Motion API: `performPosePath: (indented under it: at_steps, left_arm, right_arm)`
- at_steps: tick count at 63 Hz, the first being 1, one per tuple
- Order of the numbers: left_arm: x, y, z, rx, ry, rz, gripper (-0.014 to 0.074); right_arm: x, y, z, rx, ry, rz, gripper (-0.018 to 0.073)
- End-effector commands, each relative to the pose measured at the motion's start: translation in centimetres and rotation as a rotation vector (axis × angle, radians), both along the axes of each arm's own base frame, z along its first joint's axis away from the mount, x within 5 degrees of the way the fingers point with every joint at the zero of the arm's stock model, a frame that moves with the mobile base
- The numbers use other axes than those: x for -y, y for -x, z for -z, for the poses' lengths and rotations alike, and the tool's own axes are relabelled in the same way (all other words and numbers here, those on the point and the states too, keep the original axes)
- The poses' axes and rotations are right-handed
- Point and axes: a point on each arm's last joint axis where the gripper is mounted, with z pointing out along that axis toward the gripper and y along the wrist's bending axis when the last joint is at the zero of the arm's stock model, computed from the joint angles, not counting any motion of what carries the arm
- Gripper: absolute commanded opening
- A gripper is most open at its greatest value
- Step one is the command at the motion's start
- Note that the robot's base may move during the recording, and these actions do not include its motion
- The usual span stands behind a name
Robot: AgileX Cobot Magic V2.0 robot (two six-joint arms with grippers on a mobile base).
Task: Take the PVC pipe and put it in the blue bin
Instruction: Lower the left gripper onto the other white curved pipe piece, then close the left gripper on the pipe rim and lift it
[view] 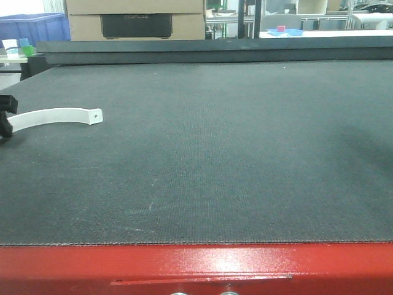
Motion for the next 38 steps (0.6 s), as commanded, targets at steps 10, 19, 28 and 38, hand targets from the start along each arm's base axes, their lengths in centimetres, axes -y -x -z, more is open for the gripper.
performPosePath:
  at_steps: [10,19,28,38]
  left_arm:
    - [0.14,-0.26,0.19,0.007,-0.003,0.006,0.0015]
    - [0.15,-0.23,0.23,0.002,-0.002,0.006,-0.0111]
    - [0.23,-0.20,0.27,-0.004,-0.002,0.008,-0.0111]
    - [0.24,0.01,-0.60,0.007,-0.003,0.009,-0.0111]
  right_arm:
    - [0.11,-0.02,-0.65,0.052,0.012,0.009,-0.0168]
    - [0.13,-0.06,-0.70,0.058,0.013,0.010,-0.0168]
    - [0.12,-0.06,-0.70,0.058,0.011,0.011,-0.0168]
    - [0.09,0.09,-0.88,0.066,0.010,0.011,-0.0168]
